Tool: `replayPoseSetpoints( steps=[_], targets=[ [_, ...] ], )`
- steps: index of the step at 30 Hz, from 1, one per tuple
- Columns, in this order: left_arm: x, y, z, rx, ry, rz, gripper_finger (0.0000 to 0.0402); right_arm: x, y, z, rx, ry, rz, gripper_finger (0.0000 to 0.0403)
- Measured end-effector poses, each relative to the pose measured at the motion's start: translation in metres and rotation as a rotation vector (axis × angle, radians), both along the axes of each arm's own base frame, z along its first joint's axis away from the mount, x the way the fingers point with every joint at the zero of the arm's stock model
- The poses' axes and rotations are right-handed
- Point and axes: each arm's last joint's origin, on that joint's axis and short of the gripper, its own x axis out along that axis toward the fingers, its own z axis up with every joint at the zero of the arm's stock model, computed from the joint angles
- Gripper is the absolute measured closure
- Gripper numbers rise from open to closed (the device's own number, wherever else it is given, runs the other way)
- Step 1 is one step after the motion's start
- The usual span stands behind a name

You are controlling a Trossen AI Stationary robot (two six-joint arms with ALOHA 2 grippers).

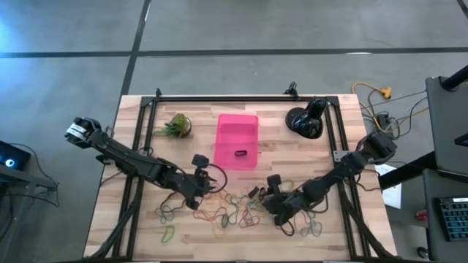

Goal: Pick and place rubber bands into bin
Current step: Put the black rubber bands into the pink bin

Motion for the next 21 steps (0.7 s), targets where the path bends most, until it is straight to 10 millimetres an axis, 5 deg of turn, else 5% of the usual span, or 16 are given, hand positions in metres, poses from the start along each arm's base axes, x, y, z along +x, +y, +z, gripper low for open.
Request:
replayPoseSetpoints(
  steps=[21],
  targets=[
    [0.000,0.000,0.000,-0.007,-0.001,0.004,0.0307,0.001,-0.012,-0.006,0.045,0.040,-0.054,0.0265]
  ],
)
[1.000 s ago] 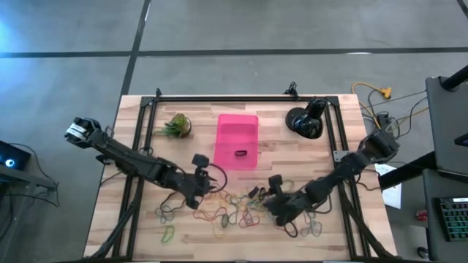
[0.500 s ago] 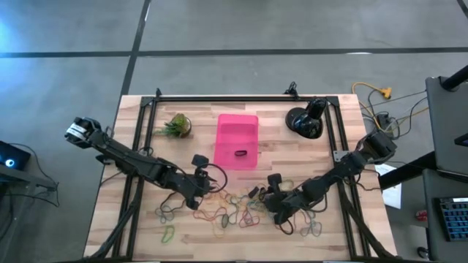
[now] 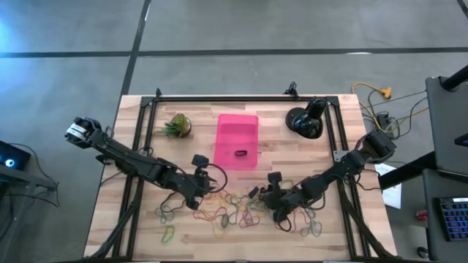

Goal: Pick and place rubber bands into bin
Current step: Put the black rubber bands into the pink bin

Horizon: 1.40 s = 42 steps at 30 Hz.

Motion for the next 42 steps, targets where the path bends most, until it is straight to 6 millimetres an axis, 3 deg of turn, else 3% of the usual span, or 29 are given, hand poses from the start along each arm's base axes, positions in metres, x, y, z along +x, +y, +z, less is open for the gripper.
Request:
replayPoseSetpoints(
  steps=[9,24,42],
  targets=[
    [0.000,0.000,0.000,0.000,0.000,0.000,0.0307,-0.001,-0.001,-0.002,0.016,0.008,-0.005,0.0288],
    [0.000,0.000,0.000,0.000,0.002,0.000,0.0307,-0.001,0.000,-0.014,-0.007,0.054,0.016,0.0384],
    [0.000,0.000,-0.001,0.001,0.002,0.000,0.0307,-0.005,-0.002,0.028,0.022,-0.065,0.066,0.0394]
  ],
)
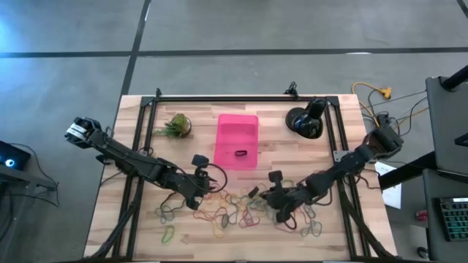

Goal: Pick and place rubber bands into bin
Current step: Put the black rubber bands into the pink bin

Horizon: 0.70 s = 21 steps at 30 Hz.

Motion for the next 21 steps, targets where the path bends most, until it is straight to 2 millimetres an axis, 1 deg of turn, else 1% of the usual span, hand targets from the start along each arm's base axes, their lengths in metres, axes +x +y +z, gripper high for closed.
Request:
replayPoseSetpoints(
  steps=[3,5,8,10,12,15,21],
  targets=[
    [0.000,0.000,0.000,0.000,0.000,0.000,0.0307,0.001,0.000,0.007,-0.031,-0.036,0.012,0.0394],
    [0.000,0.000,0.000,0.000,0.000,0.000,0.0307,0.004,-0.001,0.013,-0.111,-0.075,0.003,0.0394],
    [0.001,0.000,0.000,-0.002,-0.007,-0.001,0.0307,0.013,-0.005,0.024,-0.247,-0.153,-0.012,0.0394],
    [0.001,-0.001,0.001,-0.003,-0.010,-0.002,0.0307,0.024,-0.012,0.033,-0.302,-0.204,-0.011,0.0394],
    [0.001,0.000,0.001,-0.003,-0.010,-0.002,0.0307,0.034,-0.023,0.041,-0.333,-0.251,-0.025,0.0394],
    [0.001,0.000,0.001,-0.002,-0.009,-0.001,0.0307,0.047,-0.045,0.049,-0.345,-0.287,-0.077,0.0394],
    [0.000,0.000,0.000,-0.001,-0.007,-0.001,0.0307,0.063,-0.096,0.052,-0.253,-0.277,-0.131,0.0394]
  ],
)
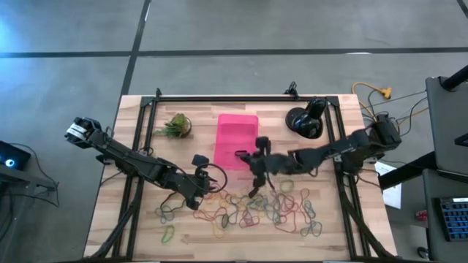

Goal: Pick and place rubber bands into bin
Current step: Put the black rubber bands into the pink bin

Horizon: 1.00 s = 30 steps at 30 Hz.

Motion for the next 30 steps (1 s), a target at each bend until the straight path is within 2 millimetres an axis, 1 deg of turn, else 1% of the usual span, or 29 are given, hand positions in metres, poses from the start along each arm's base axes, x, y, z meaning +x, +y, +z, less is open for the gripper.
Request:
replayPoseSetpoints(
  steps=[5,7,9,12,19,22,27,30],
  targets=[
    [-0.001,0.000,-0.002,0.003,0.005,0.000,0.0307,0.003,-0.038,-0.003,0.098,-0.001,-0.044,0.0393],
    [-0.001,0.001,-0.004,0.005,0.010,0.000,0.0307,0.003,-0.048,-0.003,0.115,-0.004,-0.071,0.0387],
    [-0.002,0.001,-0.007,0.009,0.018,0.000,0.0307,0.003,-0.054,-0.003,0.119,-0.005,-0.091,0.0376],
    [-0.004,0.002,-0.013,0.007,0.015,0.000,0.0307,0.002,-0.058,-0.003,0.120,-0.005,-0.099,0.0352],
    [-0.006,0.003,-0.020,0.010,0.026,0.002,0.0307,0.003,-0.058,-0.002,0.124,-0.009,-0.096,0.0300],
    [-0.006,0.003,-0.021,-0.009,0.028,0.018,0.0307,0.003,-0.058,-0.003,0.159,-0.014,-0.117,0.0287],
    [-0.008,0.004,-0.022,-0.016,0.050,0.033,0.0307,-0.003,-0.066,-0.011,0.269,0.068,-0.176,0.0274],
    [-0.008,0.004,-0.022,-0.016,0.049,0.032,0.0307,-0.004,-0.066,-0.013,0.277,0.095,-0.185,0.0268]
  ],
)
